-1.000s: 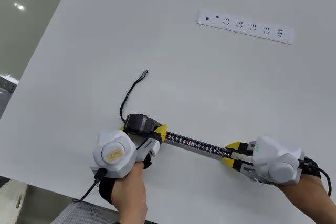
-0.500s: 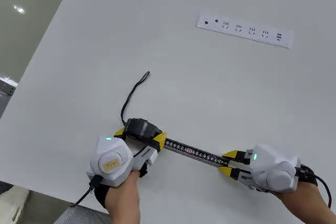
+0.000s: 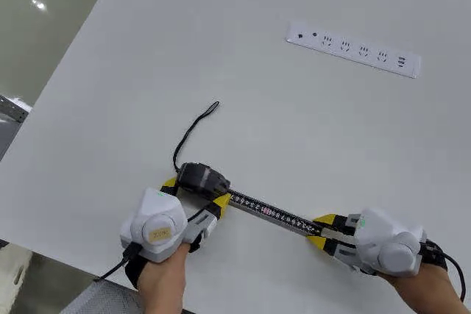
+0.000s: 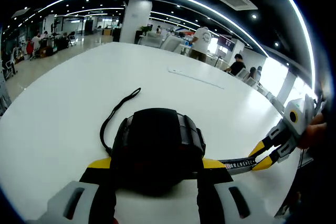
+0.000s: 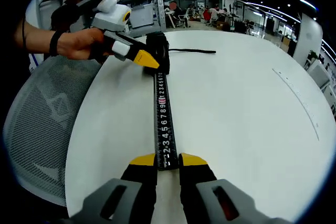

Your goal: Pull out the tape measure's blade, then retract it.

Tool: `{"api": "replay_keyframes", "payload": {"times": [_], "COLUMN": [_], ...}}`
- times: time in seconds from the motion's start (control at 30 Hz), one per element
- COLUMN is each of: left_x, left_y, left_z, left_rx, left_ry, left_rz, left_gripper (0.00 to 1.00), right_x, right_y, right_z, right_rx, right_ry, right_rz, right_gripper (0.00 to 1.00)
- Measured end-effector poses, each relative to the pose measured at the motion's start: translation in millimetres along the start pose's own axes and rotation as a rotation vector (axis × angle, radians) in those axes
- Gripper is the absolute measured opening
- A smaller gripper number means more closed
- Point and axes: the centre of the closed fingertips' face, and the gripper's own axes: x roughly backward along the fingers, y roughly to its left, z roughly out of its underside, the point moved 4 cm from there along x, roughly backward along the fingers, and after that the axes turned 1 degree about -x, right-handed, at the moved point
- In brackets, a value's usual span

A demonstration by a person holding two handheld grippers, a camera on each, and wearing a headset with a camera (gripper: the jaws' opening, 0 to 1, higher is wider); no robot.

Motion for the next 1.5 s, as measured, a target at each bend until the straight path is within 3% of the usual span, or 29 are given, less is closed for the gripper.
{"api": "replay_keyframes", "payload": {"times": [0.03,0.07,0.13,0.2,0.4,0.73,0.9,1.5], "left_x": [0.1,-0.5,-1.7,-5.0,-13.7,-11.5,-9.9,-9.9], "left_y": [-0.6,-1.8,-1.8,-4.9,-3.0,-4.4,-3.4,-2.6], "left_z": [2.7,-0.1,1.4,-5.1,-8.6,-7.5,-9.5,-8.9], "left_rx": [0.02,0.055,0.037,0.115,0.092,0.077,0.104,0.103], "left_ry": [0.018,-0.011,0.004,-0.034,0.008,-0.02,-0.016,-0.004], "left_rz": [0.001,-0.005,-0.013,-0.006,-0.021,-0.044,-0.049,-0.049], "left_gripper": [0.59,0.6,0.61,0.65,0.67,0.65,0.64,0.64], "right_x": [0.2,0.0,-0.1,0.9,0.5,1.0,0.0,-4.6], "right_y": [-0.1,-0.3,-0.7,-0.1,0.8,0.7,-2.2,-5.8], "right_z": [-0.3,0.1,0.8,0.2,1.4,1.6,2.0,-4.5], "right_rx": [0.0,-0.002,0.0,0.001,0.004,0.005,0.005,0.045], "right_ry": [-0.001,-0.003,-0.005,-0.006,-0.009,-0.012,-0.009,-0.007], "right_rz": [0.0,-0.002,-0.003,-0.009,-0.01,-0.006,-0.002,-0.036], "right_gripper": [0.15,0.15,0.15,0.15,0.15,0.15,0.15,0.14]}}
